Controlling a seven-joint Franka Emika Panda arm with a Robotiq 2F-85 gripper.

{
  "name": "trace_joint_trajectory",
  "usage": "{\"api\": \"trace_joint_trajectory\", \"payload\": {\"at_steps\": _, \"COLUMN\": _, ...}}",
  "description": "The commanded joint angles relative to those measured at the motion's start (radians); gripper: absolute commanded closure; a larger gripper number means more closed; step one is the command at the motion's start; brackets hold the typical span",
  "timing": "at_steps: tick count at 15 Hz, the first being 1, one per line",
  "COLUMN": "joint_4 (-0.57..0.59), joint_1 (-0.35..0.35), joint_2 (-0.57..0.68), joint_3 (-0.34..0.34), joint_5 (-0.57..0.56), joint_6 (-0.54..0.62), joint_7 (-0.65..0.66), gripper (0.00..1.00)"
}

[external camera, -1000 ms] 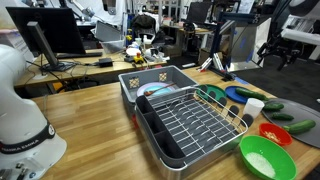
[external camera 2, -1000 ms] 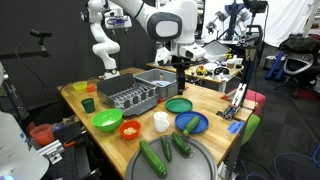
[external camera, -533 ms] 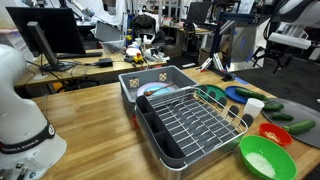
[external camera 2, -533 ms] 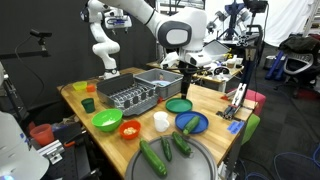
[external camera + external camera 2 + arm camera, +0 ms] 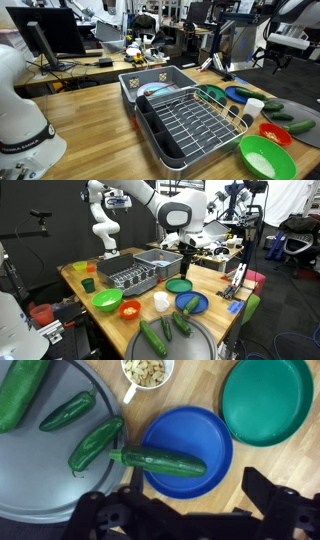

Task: Move the pepper from the blue plate to the gray one

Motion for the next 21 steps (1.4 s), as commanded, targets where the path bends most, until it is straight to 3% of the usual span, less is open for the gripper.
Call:
{"api": "trace_joint_trajectory", "payload": {"at_steps": 1, "joint_4": 0.022, "joint_1": -0.013, "joint_2": 0.045, "joint_3": 0.004, "joint_5": 0.097, "joint_6": 0.013, "joint_7": 0.104, "gripper": 0.00}}
{"api": "trace_joint_trajectory", "payload": {"at_steps": 4, "joint_4": 0.013, "joint_1": -0.021, "joint_2": 0.079, "joint_3": 0.007, "joint_5": 0.175, "joint_6": 0.066, "joint_7": 0.197, "gripper": 0.00}}
{"api": "trace_joint_trajectory", "payload": {"at_steps": 7, "joint_4": -0.021, "joint_1": -0.037, "joint_2": 0.092, "joint_3": 0.016, "joint_5": 0.241, "joint_6": 0.215, "joint_7": 0.221, "gripper": 0.00}}
{"api": "trace_joint_trajectory", "payload": {"at_steps": 8, "joint_4": 0.001, "joint_1": -0.029, "joint_2": 0.097, "joint_3": 0.007, "joint_5": 0.188, "joint_6": 0.147, "joint_7": 0.219, "gripper": 0.00}}
{"api": "trace_joint_trajectory", "payload": {"at_steps": 15, "joint_4": 0.000, "joint_1": -0.028, "joint_2": 0.101, "joint_3": 0.009, "joint_5": 0.190, "joint_6": 0.160, "joint_7": 0.218, "gripper": 0.00}}
{"api": "trace_joint_trajectory", "payload": {"at_steps": 21, "joint_4": -0.002, "joint_1": 0.004, "joint_2": 0.140, "joint_3": -0.031, "joint_5": 0.189, "joint_6": 0.186, "joint_7": 0.542, "gripper": 0.00}}
